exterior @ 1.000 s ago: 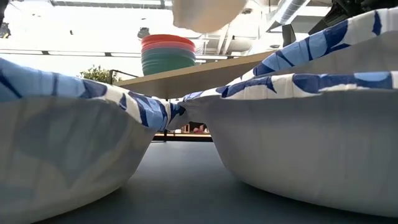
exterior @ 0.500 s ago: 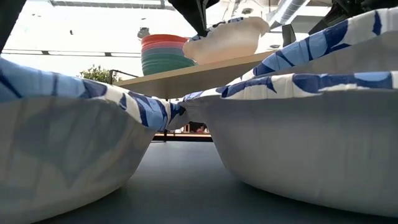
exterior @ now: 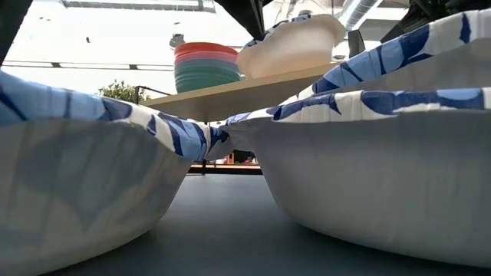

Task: Place and stack bowls onto a shelf
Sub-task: Put the top right white bowl on the shelf, then stack the left white bowl on top of the white bowl on the shelf

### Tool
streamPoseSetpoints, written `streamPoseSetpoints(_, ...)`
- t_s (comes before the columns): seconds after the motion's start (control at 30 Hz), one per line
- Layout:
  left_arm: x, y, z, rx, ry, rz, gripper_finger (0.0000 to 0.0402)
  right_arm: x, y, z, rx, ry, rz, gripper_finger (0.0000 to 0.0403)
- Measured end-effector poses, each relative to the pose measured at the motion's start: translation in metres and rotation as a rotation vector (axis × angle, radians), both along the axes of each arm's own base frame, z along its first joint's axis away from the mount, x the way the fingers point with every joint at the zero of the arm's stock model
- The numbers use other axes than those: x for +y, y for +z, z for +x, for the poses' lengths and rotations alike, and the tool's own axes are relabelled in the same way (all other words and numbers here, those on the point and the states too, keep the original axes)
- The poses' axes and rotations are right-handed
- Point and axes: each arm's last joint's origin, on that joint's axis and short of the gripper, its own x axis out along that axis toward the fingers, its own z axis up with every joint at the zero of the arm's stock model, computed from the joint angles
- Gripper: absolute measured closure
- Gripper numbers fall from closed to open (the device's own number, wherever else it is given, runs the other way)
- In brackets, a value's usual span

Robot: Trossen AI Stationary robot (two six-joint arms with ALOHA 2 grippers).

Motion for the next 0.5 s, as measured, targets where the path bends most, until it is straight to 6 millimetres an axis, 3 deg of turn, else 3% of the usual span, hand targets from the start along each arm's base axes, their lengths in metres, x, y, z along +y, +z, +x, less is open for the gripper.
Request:
streamPoseSetpoints(0.3,0.000,-0.003,0.001,0.003,-0.010,0.047,0.0323,0.000,0.000,0.000,0.000,0.000,0.000,0.0226)
streamPoseSetpoints(0.5,-0.010,0.028,-0.013,-0.021,0.118,-0.079,0.0294,0.000,0.000,0.000,0.000,0.000,0.000,0.0226)
